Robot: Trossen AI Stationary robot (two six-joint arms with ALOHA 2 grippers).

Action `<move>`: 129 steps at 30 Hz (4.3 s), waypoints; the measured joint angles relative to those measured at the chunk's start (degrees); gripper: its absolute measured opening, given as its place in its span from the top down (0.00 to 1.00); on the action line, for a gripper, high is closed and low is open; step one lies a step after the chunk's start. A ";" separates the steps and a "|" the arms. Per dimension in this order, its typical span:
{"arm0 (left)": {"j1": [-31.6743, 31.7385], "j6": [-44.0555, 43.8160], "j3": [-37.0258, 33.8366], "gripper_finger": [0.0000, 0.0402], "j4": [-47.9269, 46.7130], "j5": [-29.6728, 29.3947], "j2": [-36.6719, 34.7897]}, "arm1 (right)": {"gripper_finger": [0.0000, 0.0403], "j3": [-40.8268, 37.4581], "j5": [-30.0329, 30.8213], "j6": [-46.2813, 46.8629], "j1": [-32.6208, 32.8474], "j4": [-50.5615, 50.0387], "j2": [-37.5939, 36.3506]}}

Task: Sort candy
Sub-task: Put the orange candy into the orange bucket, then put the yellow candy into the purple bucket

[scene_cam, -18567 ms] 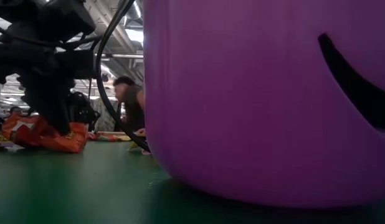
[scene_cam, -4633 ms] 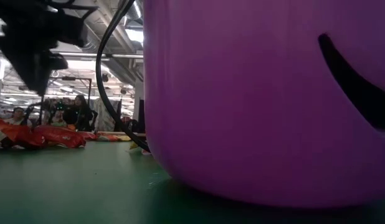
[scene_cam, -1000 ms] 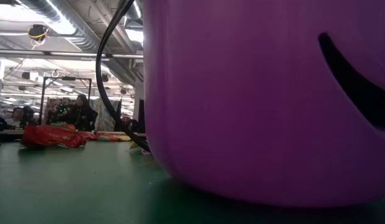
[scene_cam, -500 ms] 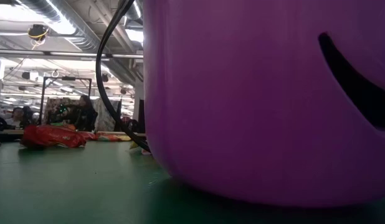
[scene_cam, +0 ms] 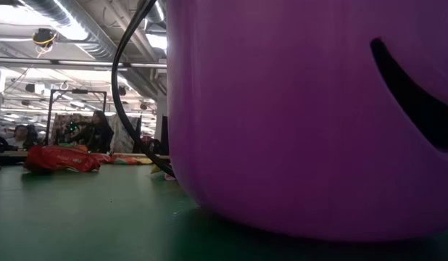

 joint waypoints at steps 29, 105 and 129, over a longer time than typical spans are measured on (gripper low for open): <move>-1.79 0.31 -2.19 0.62 -14.91 -21.99 -20.12 | 0.88 0.07 5.01 0.19 -10.32 -20.72 -14.27; -2.75 4.76 -24.65 0.62 8.33 -25.10 -30.56 | 0.46 14.60 -25.08 24.74 -46.29 -78.03 -37.53; -2.75 2.68 -24.65 0.62 9.44 -25.16 -30.56 | 0.46 14.60 -4.25 25.83 -12.41 -71.35 -26.88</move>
